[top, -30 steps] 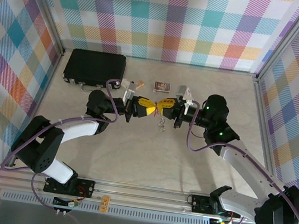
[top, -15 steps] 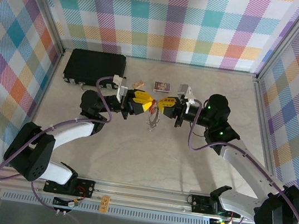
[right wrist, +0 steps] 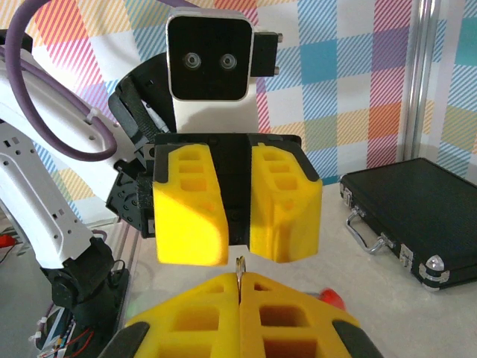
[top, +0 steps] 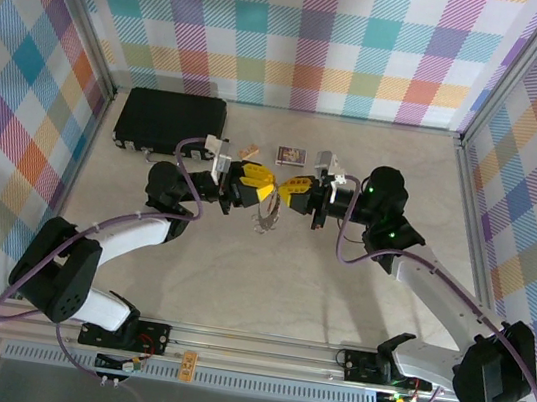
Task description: Put the keys on the keyring
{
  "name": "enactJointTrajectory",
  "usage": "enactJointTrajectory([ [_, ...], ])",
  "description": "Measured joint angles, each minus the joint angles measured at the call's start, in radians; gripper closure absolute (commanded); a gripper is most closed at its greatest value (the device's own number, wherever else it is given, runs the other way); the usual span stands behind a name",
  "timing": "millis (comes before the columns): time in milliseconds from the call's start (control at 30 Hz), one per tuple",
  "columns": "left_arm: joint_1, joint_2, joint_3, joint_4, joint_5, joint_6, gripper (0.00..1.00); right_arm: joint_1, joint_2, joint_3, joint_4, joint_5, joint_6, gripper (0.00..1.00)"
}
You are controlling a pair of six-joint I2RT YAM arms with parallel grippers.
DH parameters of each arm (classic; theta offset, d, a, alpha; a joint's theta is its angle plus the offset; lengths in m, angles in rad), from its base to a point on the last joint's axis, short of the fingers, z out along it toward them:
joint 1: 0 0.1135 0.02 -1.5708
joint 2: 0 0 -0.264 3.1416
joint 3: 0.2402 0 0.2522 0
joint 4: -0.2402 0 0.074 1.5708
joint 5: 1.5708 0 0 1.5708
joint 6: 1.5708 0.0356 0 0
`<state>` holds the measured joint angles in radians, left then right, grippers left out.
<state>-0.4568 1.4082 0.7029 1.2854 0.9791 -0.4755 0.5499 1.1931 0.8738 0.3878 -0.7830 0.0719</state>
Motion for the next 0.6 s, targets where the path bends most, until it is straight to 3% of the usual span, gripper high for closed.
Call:
enactJointTrajectory([
  [467,-0.008,0.013,0.001,0.001,0.027,-0.003,0.79,0.000,0.011,0.000,0.031,-0.020,0.029,1.00],
  [600,-0.013,0.025,0.001,0.000,0.035,-0.003,0.88,0.000,0.024,0.000,0.042,-0.024,0.042,1.00],
])
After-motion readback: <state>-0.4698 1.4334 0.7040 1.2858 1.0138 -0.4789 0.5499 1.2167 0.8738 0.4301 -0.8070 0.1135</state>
